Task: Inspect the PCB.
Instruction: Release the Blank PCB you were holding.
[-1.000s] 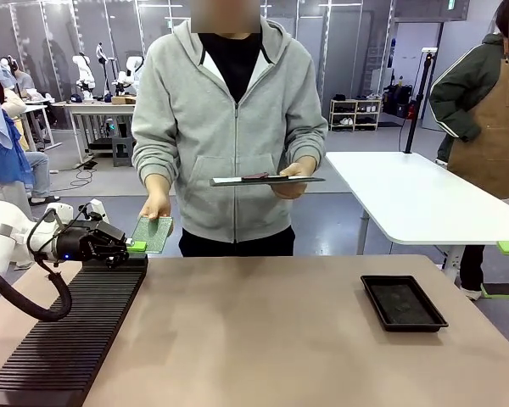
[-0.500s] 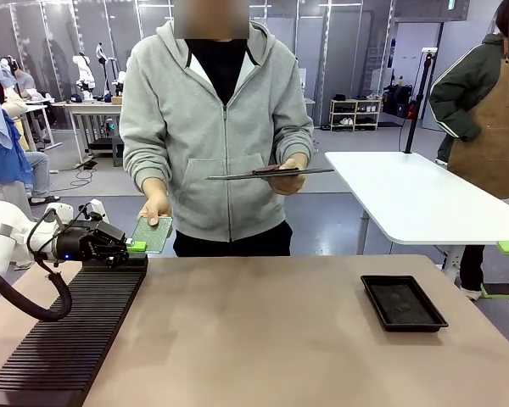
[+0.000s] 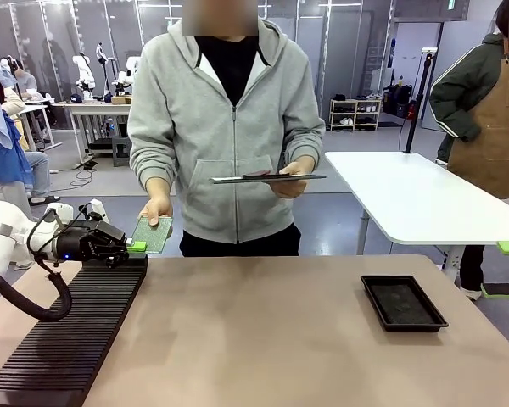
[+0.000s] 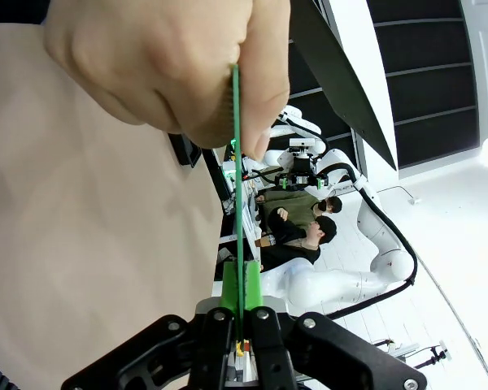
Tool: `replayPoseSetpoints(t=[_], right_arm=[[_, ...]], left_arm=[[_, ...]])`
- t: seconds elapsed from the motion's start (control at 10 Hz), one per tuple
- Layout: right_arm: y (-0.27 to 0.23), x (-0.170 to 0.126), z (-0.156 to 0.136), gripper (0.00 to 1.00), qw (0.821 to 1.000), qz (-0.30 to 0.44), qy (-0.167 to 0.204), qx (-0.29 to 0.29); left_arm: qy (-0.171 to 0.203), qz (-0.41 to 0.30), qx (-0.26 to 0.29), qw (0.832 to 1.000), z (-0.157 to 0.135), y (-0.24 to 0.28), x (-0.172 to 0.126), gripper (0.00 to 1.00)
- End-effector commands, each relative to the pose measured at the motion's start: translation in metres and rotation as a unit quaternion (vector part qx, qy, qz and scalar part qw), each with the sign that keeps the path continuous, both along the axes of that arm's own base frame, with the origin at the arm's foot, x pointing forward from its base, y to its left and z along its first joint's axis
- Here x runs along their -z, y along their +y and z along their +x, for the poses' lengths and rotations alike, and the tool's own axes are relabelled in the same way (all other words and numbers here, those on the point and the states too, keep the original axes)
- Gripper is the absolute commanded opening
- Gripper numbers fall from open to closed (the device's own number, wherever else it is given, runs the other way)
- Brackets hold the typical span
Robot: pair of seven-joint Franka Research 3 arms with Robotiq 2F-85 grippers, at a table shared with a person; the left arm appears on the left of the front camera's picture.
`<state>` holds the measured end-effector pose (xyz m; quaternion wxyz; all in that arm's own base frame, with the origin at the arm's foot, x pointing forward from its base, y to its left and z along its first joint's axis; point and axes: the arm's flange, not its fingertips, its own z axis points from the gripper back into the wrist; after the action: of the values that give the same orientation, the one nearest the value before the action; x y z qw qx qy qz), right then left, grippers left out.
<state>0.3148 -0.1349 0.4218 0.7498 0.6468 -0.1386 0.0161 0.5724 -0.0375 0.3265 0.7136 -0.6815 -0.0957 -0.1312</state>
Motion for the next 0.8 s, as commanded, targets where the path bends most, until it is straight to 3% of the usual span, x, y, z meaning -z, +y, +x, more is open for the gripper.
replayPoseSetpoints(t=[0.0,0.1,0.2,0.3,0.4,0.5,0.7], right_arm=[[-0.0013,-0.0005,-0.0017,1.00,1.000,0.001,-0.002,-0.002],[-0.0013,-0.0005,-0.0017,1.00,1.000,0.001,-0.002,-0.002],[-0.0013,-0.0005,-0.0017,1.00,1.000,0.001,-0.002,-0.002],[-0.0013,-0.0005,-0.0017,1.00,1.000,0.001,-0.002,-0.002],[-0.0013,-0.0005,-0.0017,1.00,1.000,0.001,-0.002,-0.002],[-0.0013,-0.0005,-0.0017,1.00,1.000,0.001,-0.002,-0.002],[-0.0013,-0.0005,-0.0017,1.00,1.000,0.001,-0.002,-0.002]], left_arm=[[0.000,0.000,0.000,1.000,0.0000,0.0000,0.0000,0.26],[-0.001,-0.007,0.003,1.000,0.0005,0.0011,-0.0019,0.35],[0.000,-0.009,0.003,1.000,0.0010,0.0018,-0.0029,0.58],[0.001,-0.011,0.004,1.000,0.0016,0.0023,-0.0025,0.66],[0.004,-0.011,0.007,1.000,0.0020,0.0023,-0.0010,0.89],[0.006,-0.009,0.008,1.000,0.0025,0.0013,-0.0006,0.97],[0.008,-0.009,0.007,1.000,0.0039,0.0020,-0.0005,1.00]])
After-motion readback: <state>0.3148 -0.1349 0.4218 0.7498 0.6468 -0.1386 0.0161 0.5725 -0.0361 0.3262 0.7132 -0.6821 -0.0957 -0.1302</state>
